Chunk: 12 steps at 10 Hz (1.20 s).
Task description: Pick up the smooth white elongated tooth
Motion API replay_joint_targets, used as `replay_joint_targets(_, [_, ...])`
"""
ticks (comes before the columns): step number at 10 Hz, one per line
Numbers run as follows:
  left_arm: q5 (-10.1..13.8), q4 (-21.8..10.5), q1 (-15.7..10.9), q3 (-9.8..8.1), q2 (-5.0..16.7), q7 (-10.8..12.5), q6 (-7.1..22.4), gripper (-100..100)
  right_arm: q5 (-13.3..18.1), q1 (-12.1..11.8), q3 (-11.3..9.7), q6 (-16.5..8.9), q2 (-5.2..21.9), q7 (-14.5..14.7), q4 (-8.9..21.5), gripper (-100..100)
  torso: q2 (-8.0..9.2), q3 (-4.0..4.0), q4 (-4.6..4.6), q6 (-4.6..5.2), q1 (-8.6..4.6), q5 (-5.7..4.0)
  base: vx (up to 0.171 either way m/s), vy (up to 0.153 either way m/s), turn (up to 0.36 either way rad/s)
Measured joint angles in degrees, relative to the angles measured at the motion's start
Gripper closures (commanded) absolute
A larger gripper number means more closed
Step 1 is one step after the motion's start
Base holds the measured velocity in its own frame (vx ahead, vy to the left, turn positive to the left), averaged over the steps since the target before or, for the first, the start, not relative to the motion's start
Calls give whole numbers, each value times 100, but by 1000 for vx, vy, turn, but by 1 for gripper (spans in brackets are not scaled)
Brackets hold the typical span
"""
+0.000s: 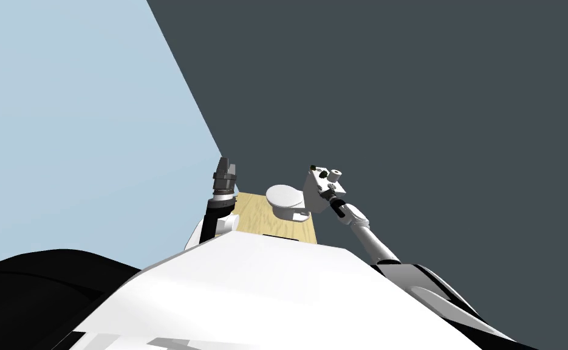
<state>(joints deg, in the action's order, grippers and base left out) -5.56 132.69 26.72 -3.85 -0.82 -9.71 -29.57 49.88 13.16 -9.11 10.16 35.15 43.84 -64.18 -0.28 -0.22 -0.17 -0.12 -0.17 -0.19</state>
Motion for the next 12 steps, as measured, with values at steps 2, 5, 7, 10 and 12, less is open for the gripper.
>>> replay_joint_targets(2, [0, 0, -1, 0, 0, 0, 0, 0, -40, 346, -165, -181, -112, 40, 334, -100, 36, 20, 7, -2, -7, -1, -121, -50, 92])
replay_joint_targets(5, [0, 0, -2, 1, 0, 0, 0, 0, -81, 785, -277, -299, -157, 68, 805, -100, 31, 15, 4, -7, -4, -2, -115, -32, 145])
replay_joint_targets(7, [0, 0, 0, 0, 0, 0, 0, 0, -113, 1108, -376, -413, -176, 68, 1130, -100, 24, 14, 6, 4, -5, -1, -51, -14, -33])
replay_joint_targets(10, [0, 0, -1, 0, 0, 0, 0, 0, -158, 1551, -558, -634, -273, 78, 1512, -100, 38, 22, 8, 0, -1, 0, -129, -22, 146])
replay_joint_targets(12, [0, 0, 0, 0, 0, 0, 0, 0, -125, 1776, -456, -573, -351, 178, 1803, 100, 4, 3, 0, 4, -2, -1, -17, -7, 0])
